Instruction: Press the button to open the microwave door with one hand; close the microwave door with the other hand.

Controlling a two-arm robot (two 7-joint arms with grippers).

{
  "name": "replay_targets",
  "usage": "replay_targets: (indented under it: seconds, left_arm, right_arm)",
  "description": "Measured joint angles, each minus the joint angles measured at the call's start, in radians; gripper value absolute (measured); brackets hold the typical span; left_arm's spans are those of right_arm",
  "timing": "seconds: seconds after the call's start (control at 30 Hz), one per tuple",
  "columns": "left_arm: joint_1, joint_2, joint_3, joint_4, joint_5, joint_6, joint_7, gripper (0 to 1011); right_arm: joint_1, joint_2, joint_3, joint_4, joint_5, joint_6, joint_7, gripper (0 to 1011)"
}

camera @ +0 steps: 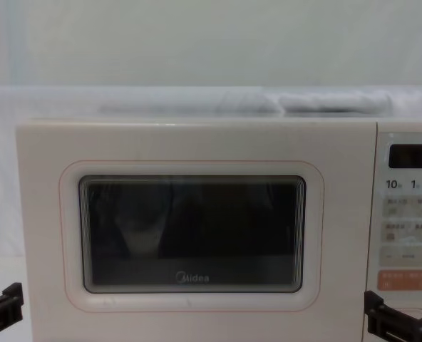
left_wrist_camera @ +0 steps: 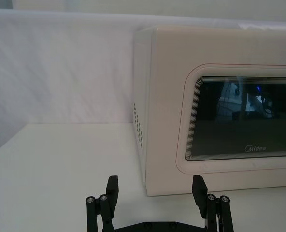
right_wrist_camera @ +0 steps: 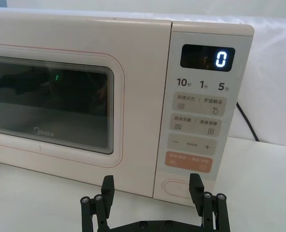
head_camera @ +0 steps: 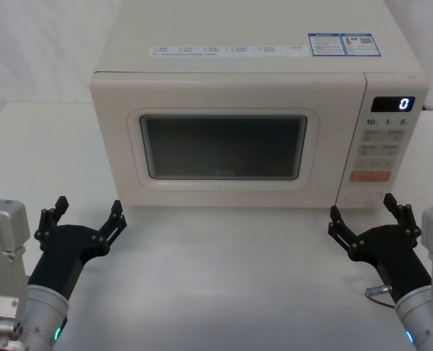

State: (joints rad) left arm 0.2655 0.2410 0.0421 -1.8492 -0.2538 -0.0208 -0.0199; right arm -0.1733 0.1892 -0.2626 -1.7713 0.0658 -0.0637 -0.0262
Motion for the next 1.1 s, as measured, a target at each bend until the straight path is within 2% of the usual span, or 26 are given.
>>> replay_targets:
  seconds: [1.1]
  left_arm:
    - [0.0, 0.0, 0.0, 0.0, 0.0, 0.0, 0.0, 1001]
  right_arm:
    - [0.0, 0.0, 0.0, 0.0, 0.0, 0.0, 0.0, 1002]
